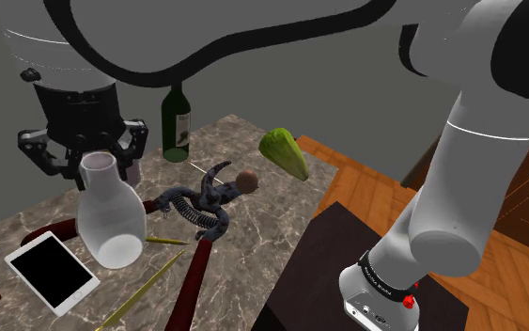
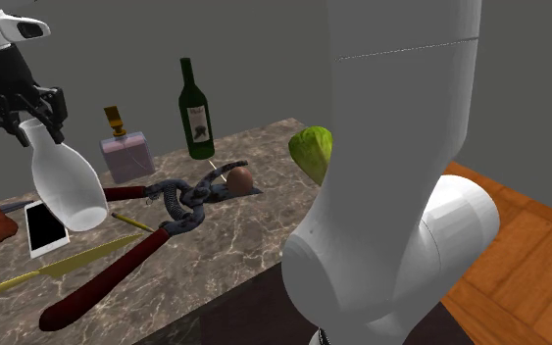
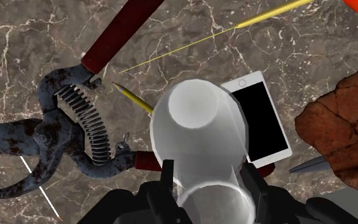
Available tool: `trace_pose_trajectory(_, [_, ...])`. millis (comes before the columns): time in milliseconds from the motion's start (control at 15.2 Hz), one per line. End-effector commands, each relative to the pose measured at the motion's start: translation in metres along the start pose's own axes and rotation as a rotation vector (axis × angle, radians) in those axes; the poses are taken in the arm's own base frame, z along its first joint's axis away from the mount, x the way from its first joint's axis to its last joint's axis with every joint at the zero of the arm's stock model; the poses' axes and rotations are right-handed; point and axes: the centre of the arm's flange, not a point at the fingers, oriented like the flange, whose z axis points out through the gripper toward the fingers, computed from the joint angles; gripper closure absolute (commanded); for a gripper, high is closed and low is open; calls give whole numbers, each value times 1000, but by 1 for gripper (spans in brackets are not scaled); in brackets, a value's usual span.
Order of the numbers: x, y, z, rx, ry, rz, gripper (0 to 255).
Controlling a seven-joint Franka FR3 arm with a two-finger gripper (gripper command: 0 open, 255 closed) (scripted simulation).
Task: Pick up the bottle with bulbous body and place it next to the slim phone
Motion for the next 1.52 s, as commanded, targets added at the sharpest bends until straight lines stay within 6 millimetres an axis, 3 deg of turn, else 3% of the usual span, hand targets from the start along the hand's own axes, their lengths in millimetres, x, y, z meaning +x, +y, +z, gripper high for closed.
trace_pose_trajectory(0, [-1, 0, 10, 1, 1, 0, 255])
trace_pose_trajectory(396, [-2, -1, 40, 1, 1, 0, 255])
trace_pose_trajectory(858, [-2, -1, 40, 1, 1, 0, 255])
trace_pose_trajectory(924, [-2, -1, 40, 1, 1, 0, 0])
trace_pose_trajectory(1254, [-2, -1, 40, 1, 1, 0, 0])
trace_pose_trajectory(1452, [-2, -1, 1, 1, 1, 0, 0])
